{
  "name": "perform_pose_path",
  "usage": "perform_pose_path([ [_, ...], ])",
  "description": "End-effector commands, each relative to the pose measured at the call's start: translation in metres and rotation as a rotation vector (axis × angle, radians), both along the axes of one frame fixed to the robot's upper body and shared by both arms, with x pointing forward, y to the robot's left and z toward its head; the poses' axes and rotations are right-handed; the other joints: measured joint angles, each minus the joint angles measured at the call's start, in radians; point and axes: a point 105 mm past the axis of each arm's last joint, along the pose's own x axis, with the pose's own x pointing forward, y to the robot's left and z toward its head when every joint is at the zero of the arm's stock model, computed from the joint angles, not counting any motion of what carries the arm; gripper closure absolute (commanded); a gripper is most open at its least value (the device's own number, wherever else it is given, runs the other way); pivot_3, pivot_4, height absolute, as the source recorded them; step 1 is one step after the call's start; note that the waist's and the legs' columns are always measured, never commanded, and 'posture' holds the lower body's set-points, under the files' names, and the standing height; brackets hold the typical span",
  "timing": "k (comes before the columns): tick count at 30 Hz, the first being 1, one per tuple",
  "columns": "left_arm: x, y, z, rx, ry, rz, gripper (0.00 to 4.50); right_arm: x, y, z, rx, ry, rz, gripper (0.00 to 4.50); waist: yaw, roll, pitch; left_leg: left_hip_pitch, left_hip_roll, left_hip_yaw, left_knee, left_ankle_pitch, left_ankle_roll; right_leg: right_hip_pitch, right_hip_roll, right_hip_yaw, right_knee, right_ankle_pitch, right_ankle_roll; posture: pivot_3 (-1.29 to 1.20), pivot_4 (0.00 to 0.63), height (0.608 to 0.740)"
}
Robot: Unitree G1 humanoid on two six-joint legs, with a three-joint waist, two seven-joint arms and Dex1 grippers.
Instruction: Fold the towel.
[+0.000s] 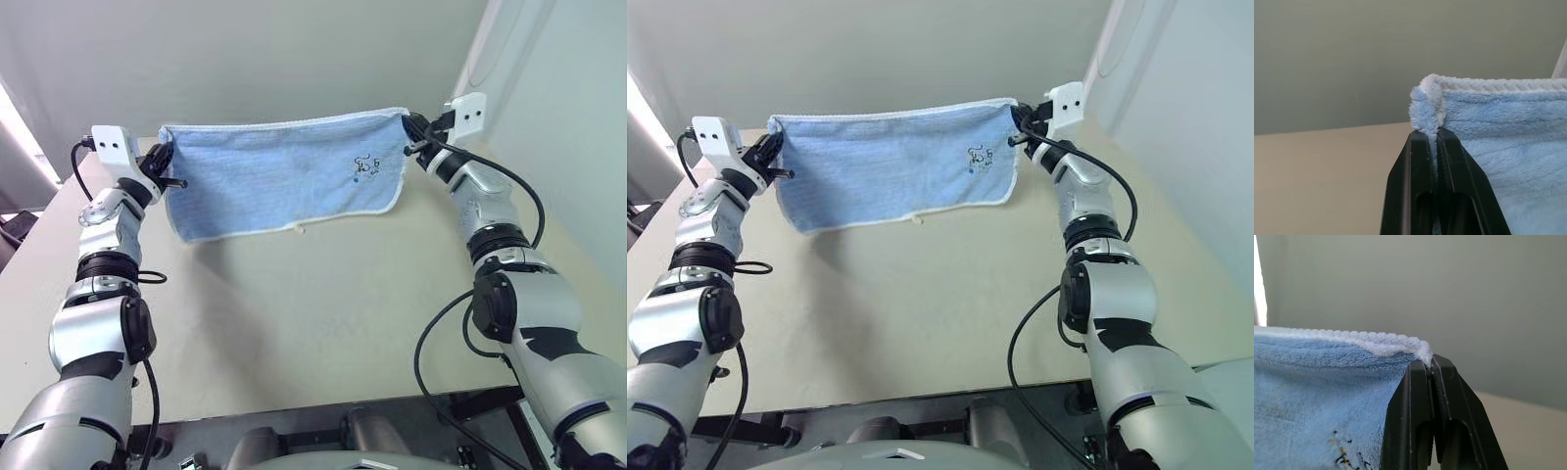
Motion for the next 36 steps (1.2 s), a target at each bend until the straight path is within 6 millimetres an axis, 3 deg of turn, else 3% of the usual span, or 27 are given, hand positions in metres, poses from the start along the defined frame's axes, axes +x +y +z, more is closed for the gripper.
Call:
perform_pose_path([
  [1, -0.012, -0.001, 0.008, 0.095, -0.05, -0.125, 4.47, -0.017, -0.007, 0.003, -0.028, -0.115, 0.072, 4.5, 0.001, -0.001, 0.0, 0.0, 0.0, 0.0, 0.0, 0.0, 0.0, 0.0, 0.0, 0.0, 0.0, 0.0, 0.0, 0.0, 0.0, 0.74],
  [5, -0.045, -0.002, -0.028, 0.283, 0.031, -0.333, 4.47, -0.043, -0.01, -0.033, -0.073, -0.09, 0.206, 4.5, -0.003, 0.0, 0.0, 0.001, 0.0, 0.0, 0.0, 0.0, 0.0, 0.001, 0.0, 0.0, 0.001, 0.0, 0.0, 0.0, 0.0, 0.74],
  [8, -0.067, 0.01, -0.035, 0.348, 0.035, -0.356, 4.47, -0.065, -0.015, -0.052, -0.103, -0.073, 0.261, 4.5, 0.001, 0.0, 0.0, 0.0, 0.001, 0.0, 0.001, 0.0, 0.0, 0.0, 0.0, 0.001, 0.003, 0.0, 0.0, 0.0, 0.0, 0.74],
  [16, -0.124, 0.029, -0.05, 0.445, 0.095, -0.377, 4.47, -0.124, -0.021, -0.076, -0.095, 0.03, 0.349, 4.5, 0.007, 0.0, 0.0, 0.003, 0.001, 0.0, 0.003, 0.0, 0.0, 0.001, -0.003, 0.002, 0.007, 0.0, -0.001, 0.0, 0.0, 0.74],
  [20, -0.158, 0.034, -0.068, 0.449, 0.176, -0.376, 4.47, -0.155, -0.018, -0.098, -0.125, 0.164, 0.431, 4.5, 0.011, 0.0, 0.0, 0.005, 0.001, 0.001, 0.005, 0.0, 0.0, 0.002, -0.003, 0.002, 0.011, -0.001, -0.001, 0.0, 0.0, 0.74],
  [24, -0.179, 0.042, -0.077, 0.43, 0.221, -0.332, 4.47, -0.177, -0.014, -0.109, -0.139, 0.235, 0.466, 4.5, 0.024, -0.001, 0.0, 0.005, 0.002, 0.001, 0.005, 0.0, 0.0, 0.001, -0.001, 0.002, 0.01, -0.002, -0.002, 0.0, 0.0, 0.74],
  [27, -0.203, 0.047, -0.098, 0.452, 0.324, -0.344, 4.47, -0.194, -0.015, -0.116, -0.149, 0.251, 0.47, 4.5, 0.03, -0.001, 0.0, 0.005, 0.002, 0.001, 0.006, 0.0, 0.0, 0.002, 0.001, 0.002, 0.01, -0.007, -0.002, 0.0, 0.0, 0.74],
  [31, -0.22, 0.05, -0.104, 0.425, 0.367, -0.339, 4.47, -0.203, -0.019, -0.118, -0.15, 0.284, 0.459, 4.5, 0.03, -0.002, 0.0, 0.006, 0.002, 0.003, 0.006, 0.0, 0.0, 0.004, 0.002, 0.002, 0.01, -0.009, -0.002, 0.0, 0.0, 0.74],
  [36, -0.205, 0.05, -0.105, 0.353, 0.33, -0.281, 4.47, -0.177, -0.014, -0.125, -0.141, 0.312, 0.383, 4.5, 0.031, -0.003, 0.001, 0.005, 0.003, 0.002, 0.018, 0.0, 0.0, 0.005, 0.002, 0.001, 0.013, -0.009, -0.002, 0.0, 0.0, 0.74],
])
